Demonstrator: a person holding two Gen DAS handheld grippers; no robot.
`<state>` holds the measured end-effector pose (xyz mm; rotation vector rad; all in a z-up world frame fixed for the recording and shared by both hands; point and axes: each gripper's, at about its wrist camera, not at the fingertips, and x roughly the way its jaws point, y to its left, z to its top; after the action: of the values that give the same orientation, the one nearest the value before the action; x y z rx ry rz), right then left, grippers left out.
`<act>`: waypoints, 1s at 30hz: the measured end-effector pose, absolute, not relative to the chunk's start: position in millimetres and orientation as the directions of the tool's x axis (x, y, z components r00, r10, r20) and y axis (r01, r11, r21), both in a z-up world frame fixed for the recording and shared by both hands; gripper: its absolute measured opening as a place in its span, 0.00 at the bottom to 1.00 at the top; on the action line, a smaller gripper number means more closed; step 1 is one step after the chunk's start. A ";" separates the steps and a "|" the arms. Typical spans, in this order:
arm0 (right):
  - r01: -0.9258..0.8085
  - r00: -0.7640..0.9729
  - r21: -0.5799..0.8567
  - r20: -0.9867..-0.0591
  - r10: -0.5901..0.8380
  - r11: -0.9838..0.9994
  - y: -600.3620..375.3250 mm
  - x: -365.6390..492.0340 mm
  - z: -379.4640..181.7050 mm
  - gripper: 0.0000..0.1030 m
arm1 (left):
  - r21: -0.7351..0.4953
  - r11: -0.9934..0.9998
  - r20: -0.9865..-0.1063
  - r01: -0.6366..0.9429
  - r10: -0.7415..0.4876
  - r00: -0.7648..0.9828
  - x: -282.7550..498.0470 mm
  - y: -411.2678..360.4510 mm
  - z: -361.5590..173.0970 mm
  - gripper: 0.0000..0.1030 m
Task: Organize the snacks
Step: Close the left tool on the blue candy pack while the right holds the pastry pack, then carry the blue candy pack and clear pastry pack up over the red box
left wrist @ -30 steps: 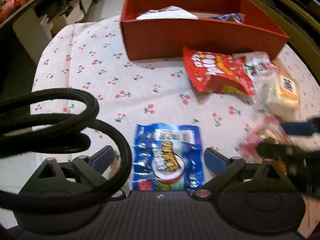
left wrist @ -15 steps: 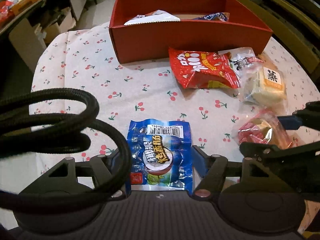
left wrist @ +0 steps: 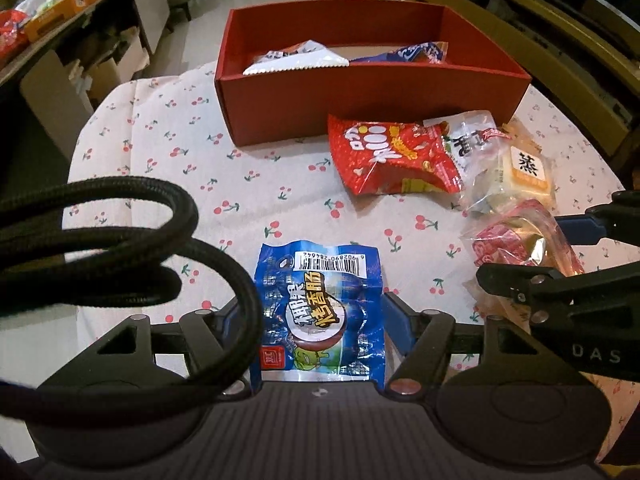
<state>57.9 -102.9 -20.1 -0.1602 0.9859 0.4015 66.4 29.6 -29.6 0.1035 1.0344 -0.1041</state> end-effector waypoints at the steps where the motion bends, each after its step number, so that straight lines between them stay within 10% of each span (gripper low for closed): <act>1: -0.400 0.491 0.048 -0.832 0.258 0.915 -102.8 58.0 -18.7 0.70 | 0.036 0.990 -0.860 0.136 -0.039 0.509 66.7 29.3 -28.7 0.72; 30: -0.309 0.639 0.102 -0.714 0.286 0.946 -114.7 125.0 36.9 0.70 | 0.020 0.993 -0.772 0.115 -0.058 0.633 142.0 25.4 23.1 0.72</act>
<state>125.0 -114.7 36.9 -0.0307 0.8087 0.3396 142.0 25.4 23.1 0.0694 0.8795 -0.0986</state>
